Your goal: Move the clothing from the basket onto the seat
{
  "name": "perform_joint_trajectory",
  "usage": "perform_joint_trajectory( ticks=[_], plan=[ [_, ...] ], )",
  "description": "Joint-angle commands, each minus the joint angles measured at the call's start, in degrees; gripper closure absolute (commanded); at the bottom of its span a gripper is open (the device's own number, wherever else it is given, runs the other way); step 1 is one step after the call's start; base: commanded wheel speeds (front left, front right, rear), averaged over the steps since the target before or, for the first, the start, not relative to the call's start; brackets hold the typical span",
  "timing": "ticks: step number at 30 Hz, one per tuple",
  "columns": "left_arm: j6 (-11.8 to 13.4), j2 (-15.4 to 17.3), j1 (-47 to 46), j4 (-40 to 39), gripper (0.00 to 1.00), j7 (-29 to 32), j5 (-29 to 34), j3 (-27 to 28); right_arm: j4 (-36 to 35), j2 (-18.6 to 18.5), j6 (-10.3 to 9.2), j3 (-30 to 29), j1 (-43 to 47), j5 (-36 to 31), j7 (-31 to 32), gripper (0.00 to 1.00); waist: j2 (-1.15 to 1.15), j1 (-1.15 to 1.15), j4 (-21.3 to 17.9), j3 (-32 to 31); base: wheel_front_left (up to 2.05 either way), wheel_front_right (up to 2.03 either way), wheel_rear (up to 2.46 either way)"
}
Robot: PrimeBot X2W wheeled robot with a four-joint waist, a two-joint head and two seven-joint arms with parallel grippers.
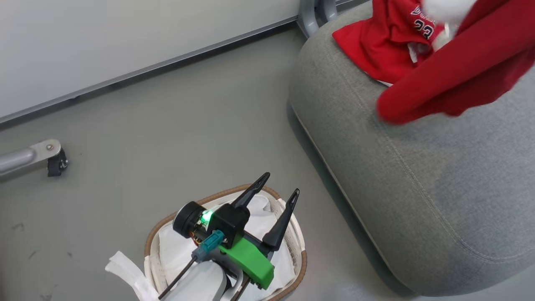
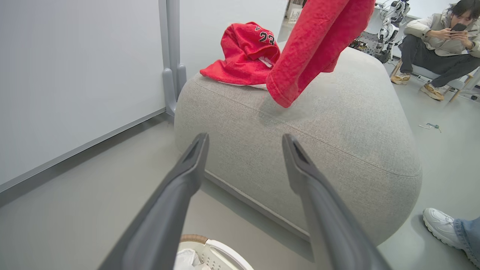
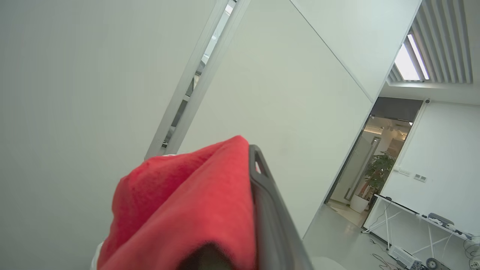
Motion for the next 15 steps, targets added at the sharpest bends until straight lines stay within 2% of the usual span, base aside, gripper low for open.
perform_joint_trajectory(
  ticks=[1,4,5,9,15],
  plan=[
    [-0.15,0.25,-1.08,-0.17,0.0,-0.04,0.45,0.33,0.78,-1.3,-0.07,-1.17,-1.56,0.99,0.0,1.0,0.0,0.0,1.14,0.95,0.0,0.0,0.0],
    [-0.15,0.37,-1.29,-0.3,0.0,-0.04,0.75,0.53,1.96,-4.01,-0.08,-3.41,-3.07,0.47,0.07,1.0,0.0,0.0,1.99,2.05,0.0,0.0,0.0],
    [-0.15,0.95,-2.15,-0.49,0.0,-0.03,1.02,0.79,4.93,-7.09,-0.08,-5.95,-5.45,0.94,0.94,1.0,0.0,0.0,3.21,4.58,0.0,0.0,0.0],
    [-0.15,1.84,-4.07,-0.71,0.0,-0.04,1.61,1.14,11.28,-9.75,-0.07,-7.73,-7.76,0.97,0.97,1.0,0.0,0.0,4.63,8.99,0.0,0.0,0.0],
    [-0.15,3.22,-6.64,-1.31,0.0,-0.04,2.88,1.68,16.55,-8.78,-0.07,-8.98,-11.46,-0.08,0.15,1.0,0.0,0.0,5.47,14.53,0.0,0.0,0.0]
  ],
)
